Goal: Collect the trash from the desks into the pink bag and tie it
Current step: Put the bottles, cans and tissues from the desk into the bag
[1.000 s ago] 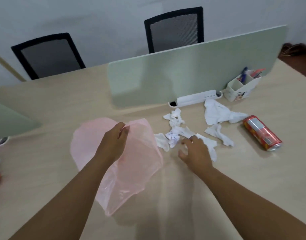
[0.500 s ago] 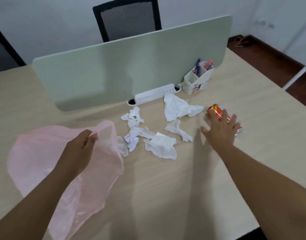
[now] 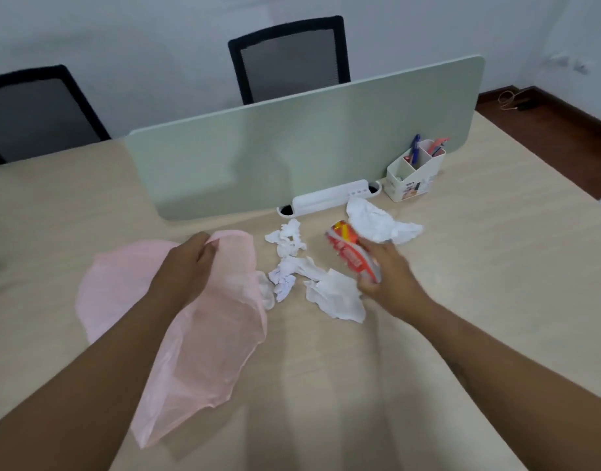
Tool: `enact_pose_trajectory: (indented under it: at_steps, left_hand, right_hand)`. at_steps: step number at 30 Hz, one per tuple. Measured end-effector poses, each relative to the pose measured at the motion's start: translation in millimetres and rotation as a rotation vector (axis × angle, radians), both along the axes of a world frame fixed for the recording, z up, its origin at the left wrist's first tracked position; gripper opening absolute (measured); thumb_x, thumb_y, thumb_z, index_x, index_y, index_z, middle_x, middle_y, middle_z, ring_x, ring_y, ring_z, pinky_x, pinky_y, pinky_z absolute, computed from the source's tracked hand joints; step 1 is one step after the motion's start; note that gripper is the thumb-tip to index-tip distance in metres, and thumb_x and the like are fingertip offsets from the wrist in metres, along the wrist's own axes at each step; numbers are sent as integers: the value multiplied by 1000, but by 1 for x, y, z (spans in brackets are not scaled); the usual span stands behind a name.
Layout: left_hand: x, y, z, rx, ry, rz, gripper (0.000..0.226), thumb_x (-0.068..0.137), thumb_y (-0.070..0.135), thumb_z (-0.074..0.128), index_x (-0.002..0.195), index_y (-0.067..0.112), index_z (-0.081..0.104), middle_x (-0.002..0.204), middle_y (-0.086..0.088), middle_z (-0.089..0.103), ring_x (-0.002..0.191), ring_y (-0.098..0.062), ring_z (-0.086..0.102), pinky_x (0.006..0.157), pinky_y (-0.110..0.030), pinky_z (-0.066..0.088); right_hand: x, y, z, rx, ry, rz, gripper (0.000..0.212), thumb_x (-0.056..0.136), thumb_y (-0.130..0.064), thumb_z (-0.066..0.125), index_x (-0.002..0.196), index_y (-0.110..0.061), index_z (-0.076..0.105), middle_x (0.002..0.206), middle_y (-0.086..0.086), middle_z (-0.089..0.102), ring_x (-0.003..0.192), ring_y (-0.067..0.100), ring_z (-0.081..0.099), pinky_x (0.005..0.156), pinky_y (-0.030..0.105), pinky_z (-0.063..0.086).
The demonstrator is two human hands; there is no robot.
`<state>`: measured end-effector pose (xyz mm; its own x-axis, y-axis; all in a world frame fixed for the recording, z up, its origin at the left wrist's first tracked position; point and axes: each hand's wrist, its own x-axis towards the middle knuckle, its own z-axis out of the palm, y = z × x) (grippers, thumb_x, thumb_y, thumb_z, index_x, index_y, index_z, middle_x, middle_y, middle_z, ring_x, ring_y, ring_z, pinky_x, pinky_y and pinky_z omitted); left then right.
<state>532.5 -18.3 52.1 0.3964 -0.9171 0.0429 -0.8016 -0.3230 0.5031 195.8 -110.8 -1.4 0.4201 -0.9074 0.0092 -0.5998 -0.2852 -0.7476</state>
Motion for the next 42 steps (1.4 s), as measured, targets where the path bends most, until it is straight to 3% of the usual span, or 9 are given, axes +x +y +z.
enact_pose_trajectory:
  at_steps: [7, 11, 14, 18, 21, 25, 28, 32, 42]
  left_hand:
    - [19, 28, 18, -19, 13, 77, 30, 102, 38, 38, 77, 23, 47, 69, 4, 51, 67, -20, 48, 57, -33, 32]
    - [31, 53, 24, -20, 23, 123, 34, 102, 43, 37, 74, 25, 45, 66, 6, 51, 62, -9, 48, 56, -31, 34]
    - [42, 66, 27, -28, 34, 149, 36, 101, 44, 38, 71, 26, 44, 64, 5, 52, 60, -10, 48, 56, -31, 35]
    - [58, 73, 29, -48, 27, 164, 38, 101, 44, 37, 68, 27, 42, 62, 6, 49, 58, -10, 46, 56, -32, 34]
    - [65, 73, 24, -47, 27, 170, 39, 101, 47, 36, 67, 28, 40, 59, 5, 47, 56, -11, 44, 54, -32, 33]
    - [64, 63, 15, -26, 29, 174, 40, 100, 49, 35, 64, 32, 41, 57, 7, 45, 54, -10, 43, 52, -31, 30]
    - [62, 55, 8, -17, 41, 170, 41, 100, 50, 34, 67, 27, 41, 60, 5, 50, 57, -10, 46, 52, -31, 32]
    - [58, 48, -1, -8, 81, 168, 38, 100, 52, 33, 69, 34, 45, 63, 15, 57, 57, -1, 50, 53, -29, 33]
    - [75, 39, -11, 22, 118, 183, 40, 101, 50, 32, 79, 24, 52, 75, 5, 61, 71, -7, 56, 60, -25, 41]
  right_hand:
    - [127, 72, -4, 368, -122, 498, 71, 75, -25, 71, 141, -29, 44, 121, -4, 61, 99, 10, 64, 72, 21, 55]
    - [204, 89, -10, 439, -147, 480, 76, 78, -27, 74, 145, -24, 36, 130, -12, 52, 116, 9, 52, 90, 25, 49]
    - [236, 98, -13, 522, -279, 388, 77, 77, -25, 79, 144, -23, 41, 118, -21, 44, 111, -1, 42, 80, -3, 33]
    - [221, 95, -30, 382, -218, 227, 7, 80, -23, 71, 86, -22, 67, 80, -12, 65, 70, -4, 52, 67, 21, 43]
    - [188, 73, -39, 272, -162, 30, 32, 82, -32, 65, 58, -23, 45, 55, -8, 47, 53, 3, 45, 55, 28, 36]
    - [145, 42, -56, -163, 263, -57, 35, 78, -46, 61, 108, -27, 64, 114, 3, 60, 110, 31, 52, 88, 44, 43]
    - [133, 29, -74, -158, 586, -3, 88, 72, -76, 49, 149, -45, 22, 161, 5, 16, 146, 42, 9, 112, 62, 11]
    - [154, 17, -83, -132, 658, 112, 106, 64, -94, 33, 152, -46, -2, 164, 5, -10, 146, 45, -8, 111, 67, 0]
    - [185, 15, -88, -4, 324, 261, 12, 93, -20, 48, 99, -12, 55, 104, 12, 59, 95, 31, 60, 73, 37, 43]
